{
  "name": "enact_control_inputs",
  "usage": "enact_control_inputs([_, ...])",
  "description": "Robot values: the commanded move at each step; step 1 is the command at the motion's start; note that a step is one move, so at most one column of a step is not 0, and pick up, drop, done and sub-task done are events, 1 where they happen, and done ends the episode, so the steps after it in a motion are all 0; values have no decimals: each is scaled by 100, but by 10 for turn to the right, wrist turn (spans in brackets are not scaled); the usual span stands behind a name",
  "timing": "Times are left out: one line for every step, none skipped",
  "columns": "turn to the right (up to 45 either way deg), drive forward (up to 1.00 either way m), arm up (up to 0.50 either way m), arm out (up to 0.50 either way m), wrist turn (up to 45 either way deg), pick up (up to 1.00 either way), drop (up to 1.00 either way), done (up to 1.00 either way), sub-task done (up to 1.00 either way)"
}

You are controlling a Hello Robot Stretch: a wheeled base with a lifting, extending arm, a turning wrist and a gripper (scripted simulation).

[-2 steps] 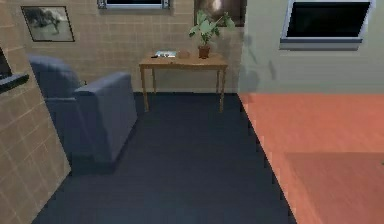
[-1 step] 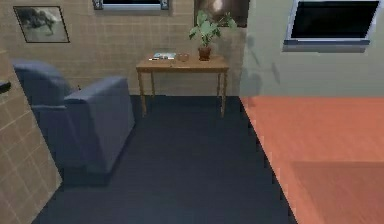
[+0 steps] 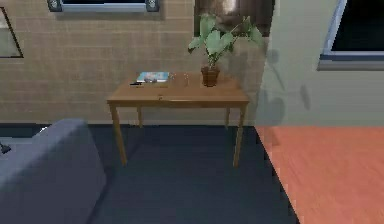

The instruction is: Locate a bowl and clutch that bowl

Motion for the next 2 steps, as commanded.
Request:
enact_control_inputs([0, 100, 0, 0, 0, 0, 0, 0, 0])
enact_control_inputs([-450, 0, 0, 0, 0, 0, 0, 0, 0])
